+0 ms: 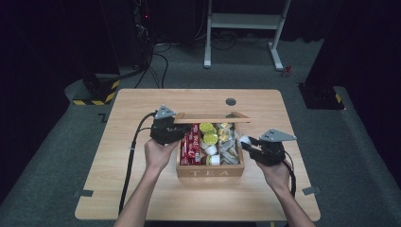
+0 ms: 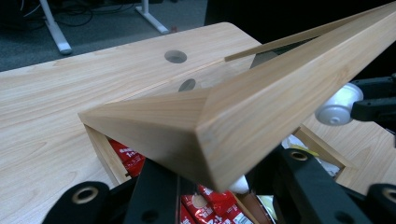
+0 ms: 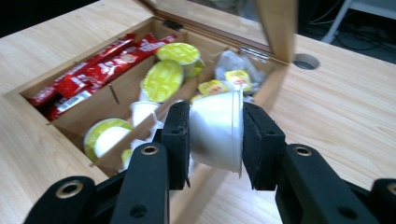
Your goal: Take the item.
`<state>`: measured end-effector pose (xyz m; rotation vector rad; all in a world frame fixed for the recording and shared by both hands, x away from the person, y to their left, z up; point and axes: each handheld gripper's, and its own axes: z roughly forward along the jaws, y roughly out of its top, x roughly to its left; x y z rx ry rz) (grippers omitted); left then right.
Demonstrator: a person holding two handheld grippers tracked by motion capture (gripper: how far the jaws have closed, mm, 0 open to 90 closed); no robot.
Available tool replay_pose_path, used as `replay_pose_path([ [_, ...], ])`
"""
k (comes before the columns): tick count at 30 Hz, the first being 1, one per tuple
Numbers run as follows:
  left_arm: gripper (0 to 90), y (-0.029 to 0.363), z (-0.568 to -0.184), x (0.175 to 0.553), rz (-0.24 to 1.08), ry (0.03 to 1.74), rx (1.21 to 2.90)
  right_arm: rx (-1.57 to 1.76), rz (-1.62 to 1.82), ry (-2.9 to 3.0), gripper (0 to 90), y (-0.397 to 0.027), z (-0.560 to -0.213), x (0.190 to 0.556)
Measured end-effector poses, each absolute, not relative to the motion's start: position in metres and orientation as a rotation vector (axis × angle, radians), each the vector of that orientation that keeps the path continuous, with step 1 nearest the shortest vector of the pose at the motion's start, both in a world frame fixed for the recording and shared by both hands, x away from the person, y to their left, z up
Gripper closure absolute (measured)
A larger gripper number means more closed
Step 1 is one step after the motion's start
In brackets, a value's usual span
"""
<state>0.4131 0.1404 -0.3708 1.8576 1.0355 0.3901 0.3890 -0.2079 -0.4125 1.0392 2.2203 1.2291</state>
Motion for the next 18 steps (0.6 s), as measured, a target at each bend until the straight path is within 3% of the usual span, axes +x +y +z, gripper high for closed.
replay_pose_path([
  [18, 69.9, 0.140, -0.369, 0.412, 0.390, 1.034, 1.856, 1.207, 1.182, 2.104, 65.4, -0.263, -0.431, 0.393],
])
